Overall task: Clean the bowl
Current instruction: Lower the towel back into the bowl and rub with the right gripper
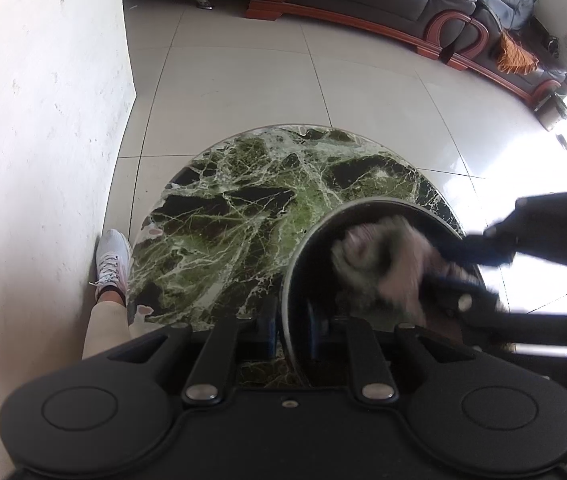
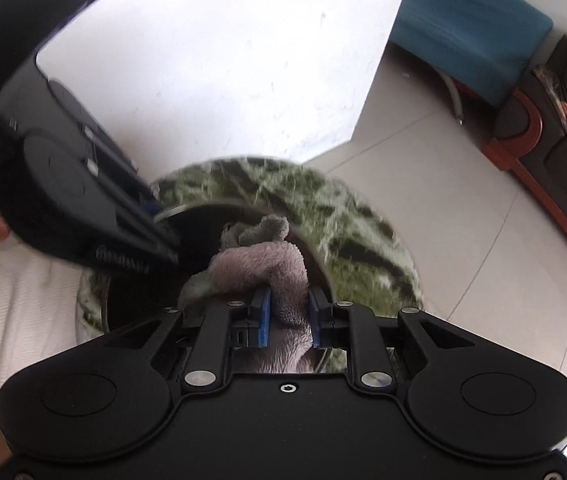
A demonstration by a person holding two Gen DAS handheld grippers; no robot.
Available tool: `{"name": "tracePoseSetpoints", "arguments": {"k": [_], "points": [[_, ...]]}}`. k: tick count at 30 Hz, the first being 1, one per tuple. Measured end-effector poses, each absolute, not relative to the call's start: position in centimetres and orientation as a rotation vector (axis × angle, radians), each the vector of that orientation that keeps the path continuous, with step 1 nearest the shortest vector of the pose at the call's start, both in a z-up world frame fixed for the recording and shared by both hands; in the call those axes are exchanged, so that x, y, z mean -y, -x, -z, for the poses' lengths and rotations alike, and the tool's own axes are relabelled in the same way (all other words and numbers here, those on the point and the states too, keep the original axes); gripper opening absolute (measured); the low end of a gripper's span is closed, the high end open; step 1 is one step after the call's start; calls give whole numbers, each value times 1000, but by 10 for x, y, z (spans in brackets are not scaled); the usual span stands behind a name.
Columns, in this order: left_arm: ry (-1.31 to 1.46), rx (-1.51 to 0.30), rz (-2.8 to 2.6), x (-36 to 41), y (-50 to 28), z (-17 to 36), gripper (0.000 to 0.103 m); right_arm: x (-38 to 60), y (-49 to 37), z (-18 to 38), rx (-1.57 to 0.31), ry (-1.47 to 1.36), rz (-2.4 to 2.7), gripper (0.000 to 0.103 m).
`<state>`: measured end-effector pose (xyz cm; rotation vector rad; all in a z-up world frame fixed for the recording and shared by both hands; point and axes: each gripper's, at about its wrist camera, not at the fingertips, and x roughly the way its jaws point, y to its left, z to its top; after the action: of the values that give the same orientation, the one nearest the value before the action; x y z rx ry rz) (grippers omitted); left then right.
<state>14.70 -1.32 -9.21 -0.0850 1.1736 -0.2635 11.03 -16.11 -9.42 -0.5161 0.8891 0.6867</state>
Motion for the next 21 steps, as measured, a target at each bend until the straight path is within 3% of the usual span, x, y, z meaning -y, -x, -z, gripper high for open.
{"name": "tracePoseSetpoints", "arguments": {"k": [8, 21], "points": [[85, -1173, 263, 15, -149, 93, 15, 163, -97, 100, -972, 355, -741, 19], [83, -1177, 269, 15, -147, 94, 16, 157, -111, 97, -872, 472, -679, 19]]}}
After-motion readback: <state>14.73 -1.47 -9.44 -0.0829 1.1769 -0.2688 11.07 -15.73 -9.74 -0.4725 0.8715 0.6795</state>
